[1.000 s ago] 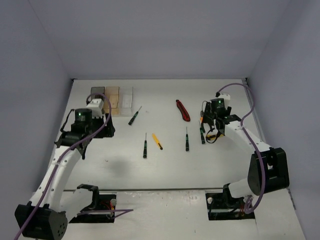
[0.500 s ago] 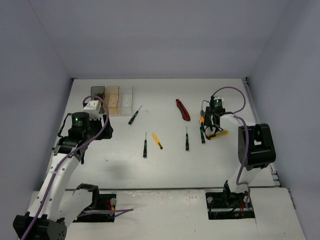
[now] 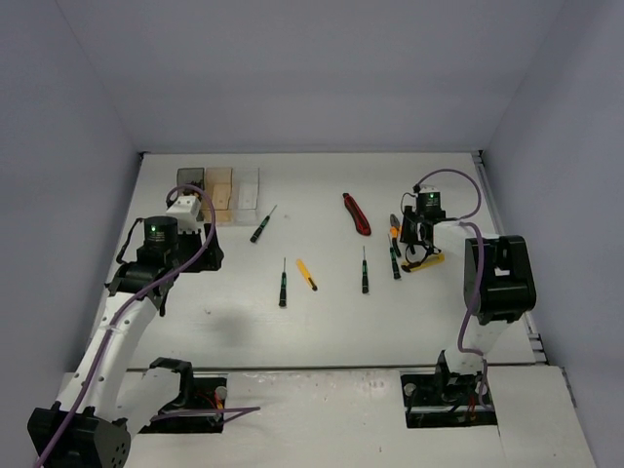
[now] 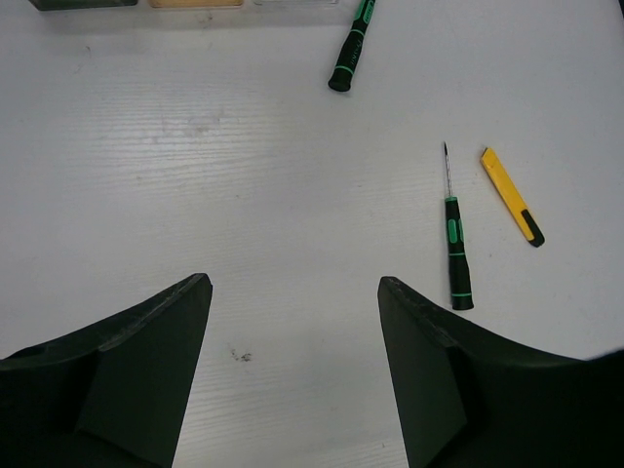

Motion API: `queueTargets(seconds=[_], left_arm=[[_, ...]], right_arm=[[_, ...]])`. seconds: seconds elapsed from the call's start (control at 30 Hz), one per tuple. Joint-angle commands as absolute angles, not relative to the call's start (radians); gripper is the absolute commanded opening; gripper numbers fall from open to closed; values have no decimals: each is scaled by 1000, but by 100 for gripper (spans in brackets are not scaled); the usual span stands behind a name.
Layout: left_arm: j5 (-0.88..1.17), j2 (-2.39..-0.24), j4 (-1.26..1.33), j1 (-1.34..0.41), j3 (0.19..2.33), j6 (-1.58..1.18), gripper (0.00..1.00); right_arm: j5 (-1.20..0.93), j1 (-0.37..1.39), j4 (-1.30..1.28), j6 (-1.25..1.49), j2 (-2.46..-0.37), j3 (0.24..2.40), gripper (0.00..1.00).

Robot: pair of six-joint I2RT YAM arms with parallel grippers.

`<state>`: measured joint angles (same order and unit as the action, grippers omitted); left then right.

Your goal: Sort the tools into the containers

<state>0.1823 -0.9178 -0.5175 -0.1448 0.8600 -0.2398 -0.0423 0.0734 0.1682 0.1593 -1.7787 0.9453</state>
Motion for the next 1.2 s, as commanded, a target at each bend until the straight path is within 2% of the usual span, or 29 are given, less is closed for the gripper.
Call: queueTargets(seconds=[0.0,0.07,0.13,0.4,0.63,0.87,1.17], left_arm=[[199,-928,-460,-147,900,-238,66],[204,-932,-459,-147,902,-238,66],[206,-933,-456,-147,902,-239,66],[253,-936,-431,-174,930,-284,66],[302,-959,-416,-279,1035,-373,66],[298,-1025,-293,-453,1109,-492,66],[208,-1177,-190,-654,1211,-557,66]], right_arm=[[-98,78,169,154,-1809,964,19],[-107,78,170,155,-1815,968,5],[-107,77,170,156,-1810,971,0],[-93,78,202,149,-1698,982,0],[-234,95,365,143,-1470,880,0],[-291,232,462,153,-1264,798,0],[-308,452,623,262,-1172,733,0]])
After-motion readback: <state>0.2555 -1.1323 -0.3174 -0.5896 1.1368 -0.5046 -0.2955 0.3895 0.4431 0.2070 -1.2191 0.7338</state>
